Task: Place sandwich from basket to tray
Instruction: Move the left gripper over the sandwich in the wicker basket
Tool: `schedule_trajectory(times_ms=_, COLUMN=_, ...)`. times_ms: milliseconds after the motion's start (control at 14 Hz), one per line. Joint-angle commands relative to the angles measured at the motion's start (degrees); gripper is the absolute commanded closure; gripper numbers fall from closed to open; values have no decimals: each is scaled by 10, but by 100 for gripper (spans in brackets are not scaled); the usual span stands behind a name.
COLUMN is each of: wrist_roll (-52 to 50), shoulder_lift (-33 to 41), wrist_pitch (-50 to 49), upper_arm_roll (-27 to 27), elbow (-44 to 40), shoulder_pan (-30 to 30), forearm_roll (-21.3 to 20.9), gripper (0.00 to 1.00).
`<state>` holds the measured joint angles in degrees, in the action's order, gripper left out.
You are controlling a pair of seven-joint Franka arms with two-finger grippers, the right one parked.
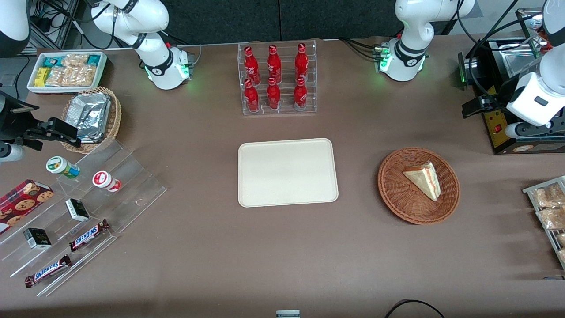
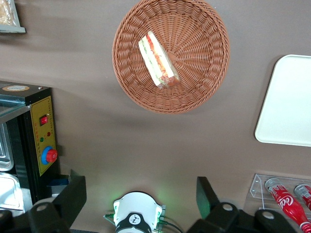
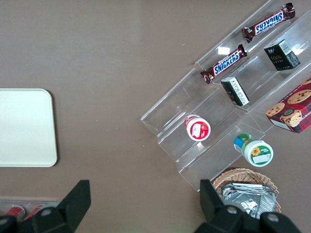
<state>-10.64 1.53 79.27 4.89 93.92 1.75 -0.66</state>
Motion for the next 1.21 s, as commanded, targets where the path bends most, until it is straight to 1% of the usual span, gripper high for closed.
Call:
schedule_trajectory(times_ms=0, wrist_roll=8, shoulder_lift=1, wrist_pitch=7, upper_arm_roll=3, elbow=-6, shoulder_pan=3, forearm_roll=-6, gripper=0)
schedule_trajectory(times_ms=214, wrist_roll=7, shoulder_lift=-2, wrist_pitch=18, upper_arm_roll=2, elbow=2, shoulder_pan=3, forearm_roll=-12, gripper=0)
schedule_trajectory(times_ms=643, wrist_roll=-3, shoulder_lift=1, wrist_pitch=151, upper_arm_roll=-1, elbow=124, shoulder_pan=3, forearm_roll=-14, gripper=0)
schedule_trajectory(times_ms=714, wrist_roll=-11, shoulder_lift=1, wrist_pitch=184, upper_arm_roll=-1, elbow=154, shoulder_pan=3, forearm_roll=-20, gripper=0)
schedule_trajectory(times_ms=857, wrist_roll=-51, shoulder_lift=1, wrist_pitch=283, upper_arm_roll=-1, elbow=224, shoulder_pan=3, forearm_roll=-21, gripper=0)
schedule_trajectory(times_ms=1000, wrist_roll=-94, shoulder_lift=-3, wrist_pitch=361, upper_arm_roll=0, elbow=273, shoulder_pan=1, forearm_roll=-21, gripper=0)
schedule_trajectory(times_ms=1143, wrist_roll=-130, shoulder_lift=-6, wrist_pitch=416, upper_arm_roll=0, elbow=305, shoulder_pan=0, forearm_roll=-21, gripper=0)
